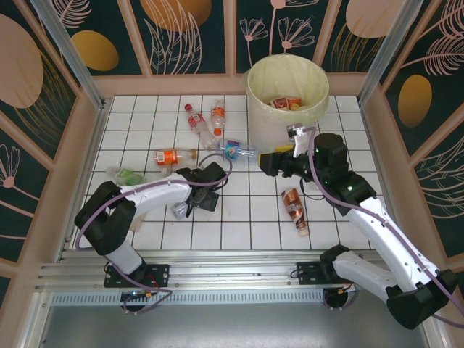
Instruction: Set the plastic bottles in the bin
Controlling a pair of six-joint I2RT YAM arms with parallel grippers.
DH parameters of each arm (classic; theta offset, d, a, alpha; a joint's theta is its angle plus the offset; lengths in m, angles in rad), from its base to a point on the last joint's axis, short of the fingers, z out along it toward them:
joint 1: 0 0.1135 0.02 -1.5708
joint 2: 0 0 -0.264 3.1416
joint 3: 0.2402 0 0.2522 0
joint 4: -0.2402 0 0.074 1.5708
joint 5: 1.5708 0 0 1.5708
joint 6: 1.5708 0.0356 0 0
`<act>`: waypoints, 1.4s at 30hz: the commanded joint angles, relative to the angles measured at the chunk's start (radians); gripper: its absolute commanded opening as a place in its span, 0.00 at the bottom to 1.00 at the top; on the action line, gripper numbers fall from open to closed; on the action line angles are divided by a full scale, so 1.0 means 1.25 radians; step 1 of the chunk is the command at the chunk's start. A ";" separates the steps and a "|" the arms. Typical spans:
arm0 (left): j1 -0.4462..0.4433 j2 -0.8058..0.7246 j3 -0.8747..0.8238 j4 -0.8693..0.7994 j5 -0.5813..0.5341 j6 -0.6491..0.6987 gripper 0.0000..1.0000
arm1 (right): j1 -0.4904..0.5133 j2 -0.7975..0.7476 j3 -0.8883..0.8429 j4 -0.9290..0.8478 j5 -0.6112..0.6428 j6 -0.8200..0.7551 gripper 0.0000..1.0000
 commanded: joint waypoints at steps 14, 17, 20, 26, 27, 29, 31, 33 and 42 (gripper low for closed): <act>0.006 0.046 0.028 0.133 0.239 -0.053 0.56 | 0.003 -0.029 -0.026 -0.002 0.033 0.019 0.81; 0.005 0.049 0.041 0.138 0.245 -0.060 0.62 | 0.003 -0.032 -0.026 -0.007 0.035 0.018 0.81; 0.006 0.049 0.043 0.127 0.227 -0.061 0.73 | 0.003 -0.039 -0.029 -0.012 0.041 0.018 0.81; 0.002 0.007 0.003 0.102 0.216 -0.067 0.82 | 0.003 -0.046 -0.035 -0.018 0.046 0.018 0.81; 0.001 -0.005 -0.008 0.098 0.214 -0.068 0.82 | 0.003 -0.046 -0.035 -0.018 0.046 0.018 0.81; -0.004 -0.028 -0.034 0.086 0.214 -0.067 0.83 | 0.002 -0.046 -0.033 -0.019 0.045 0.020 0.81; -0.014 -0.054 -0.057 0.077 0.223 -0.068 0.84 | 0.002 -0.045 -0.033 -0.018 0.043 0.023 0.81; -0.027 -0.073 -0.078 0.069 0.233 -0.072 0.85 | 0.002 -0.043 -0.033 -0.020 0.040 0.025 0.81; -0.055 -0.095 -0.121 0.082 0.237 -0.092 0.80 | 0.003 -0.050 -0.042 -0.020 0.032 0.033 0.81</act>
